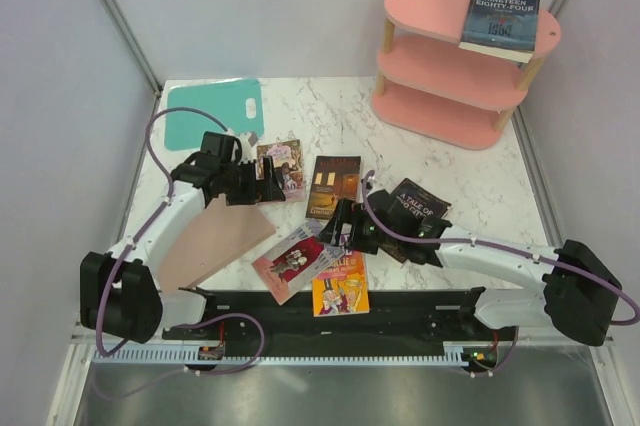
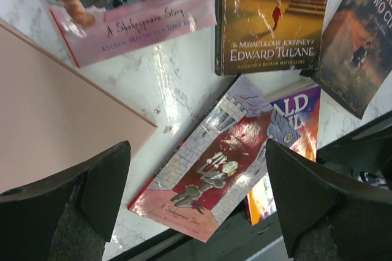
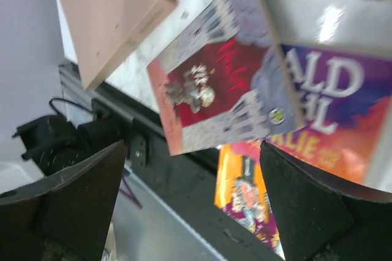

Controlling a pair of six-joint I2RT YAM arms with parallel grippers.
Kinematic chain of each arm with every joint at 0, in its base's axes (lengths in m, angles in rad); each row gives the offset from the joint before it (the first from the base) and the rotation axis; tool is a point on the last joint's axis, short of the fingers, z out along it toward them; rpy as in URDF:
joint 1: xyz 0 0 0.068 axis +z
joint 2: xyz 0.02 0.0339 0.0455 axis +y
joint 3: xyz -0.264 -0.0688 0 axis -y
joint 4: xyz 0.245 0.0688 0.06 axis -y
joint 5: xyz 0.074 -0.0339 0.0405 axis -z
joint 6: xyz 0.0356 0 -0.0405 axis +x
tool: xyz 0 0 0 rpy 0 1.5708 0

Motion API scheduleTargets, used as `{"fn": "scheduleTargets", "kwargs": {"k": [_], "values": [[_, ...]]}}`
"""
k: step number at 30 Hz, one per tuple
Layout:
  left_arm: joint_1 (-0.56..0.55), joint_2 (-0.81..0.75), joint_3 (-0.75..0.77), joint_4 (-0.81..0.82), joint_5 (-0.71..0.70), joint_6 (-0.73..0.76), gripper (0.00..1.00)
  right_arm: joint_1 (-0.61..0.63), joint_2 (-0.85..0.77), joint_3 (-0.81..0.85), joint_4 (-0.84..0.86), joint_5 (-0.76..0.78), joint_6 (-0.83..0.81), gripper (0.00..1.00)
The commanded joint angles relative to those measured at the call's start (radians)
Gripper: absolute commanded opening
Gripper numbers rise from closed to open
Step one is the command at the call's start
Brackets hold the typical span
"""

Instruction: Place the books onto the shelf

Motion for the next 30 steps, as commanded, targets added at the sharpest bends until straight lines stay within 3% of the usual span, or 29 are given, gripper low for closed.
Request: {"fn": "scheduleTargets", "kwargs": {"k": [1, 6, 14, 23, 30], "values": [[-0.002, 0.022, -0.046, -0.014, 0.127, -0.055, 0.98, 0.123, -0.012, -0.036, 0.072, 0.055, 0.175, 0.98], [0.000, 0.062, -0.070, -0.040, 0.142, -0.039, 1.00, 0.155, -0.009, -0.134, 0.180, 0.083, 0.269, 0.98], [-0.003, 0.260, -0.087, -0.045, 0.248, 0.023, 1.00, 0.164, 0.006, -0.330, 0.409, 0.126, 0.382, 0.98], [-0.045, 0.288, -0.067, -0.075, 0.265, 0.035, 1.00, 0.164, 0.247, -0.235, 0.526, 0.114, 0.362, 0.97], [-0.169, 0.349, -0.072, -0.094, 0.311, 0.030, 1.00, 0.150, 0.359, -0.155, 0.577, 0.132, 0.339, 0.95]]}}
